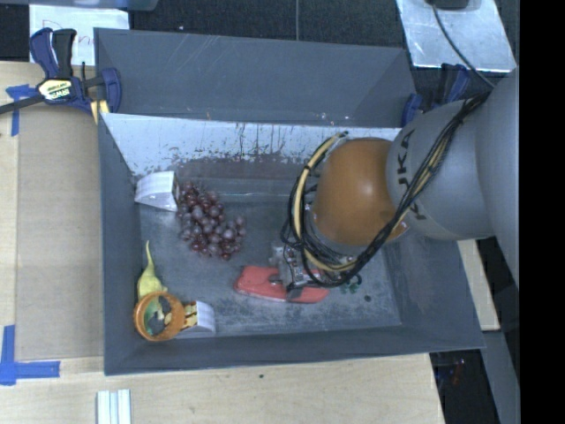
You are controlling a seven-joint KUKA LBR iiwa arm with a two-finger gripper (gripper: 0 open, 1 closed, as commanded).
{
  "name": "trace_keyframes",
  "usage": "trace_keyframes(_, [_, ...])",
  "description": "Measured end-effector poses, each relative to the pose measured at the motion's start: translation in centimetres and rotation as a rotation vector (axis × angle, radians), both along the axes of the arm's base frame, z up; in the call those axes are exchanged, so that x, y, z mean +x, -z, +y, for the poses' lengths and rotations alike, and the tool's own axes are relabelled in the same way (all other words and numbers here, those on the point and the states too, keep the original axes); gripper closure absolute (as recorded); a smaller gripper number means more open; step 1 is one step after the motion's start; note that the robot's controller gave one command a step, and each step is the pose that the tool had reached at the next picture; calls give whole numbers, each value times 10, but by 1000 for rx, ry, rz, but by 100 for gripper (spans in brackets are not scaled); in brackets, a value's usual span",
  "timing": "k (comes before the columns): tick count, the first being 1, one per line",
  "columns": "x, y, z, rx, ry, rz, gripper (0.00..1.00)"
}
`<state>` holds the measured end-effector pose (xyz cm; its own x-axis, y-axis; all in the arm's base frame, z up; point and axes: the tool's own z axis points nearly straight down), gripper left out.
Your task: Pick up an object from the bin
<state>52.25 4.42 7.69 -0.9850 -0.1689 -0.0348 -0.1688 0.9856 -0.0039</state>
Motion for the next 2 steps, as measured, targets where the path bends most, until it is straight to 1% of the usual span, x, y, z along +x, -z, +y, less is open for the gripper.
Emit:
trace_keyframes(1, [-3,-10,0,-1,-1,8,100])
trace_keyframes(2, [-2,-27,0,-1,-2,3,100])
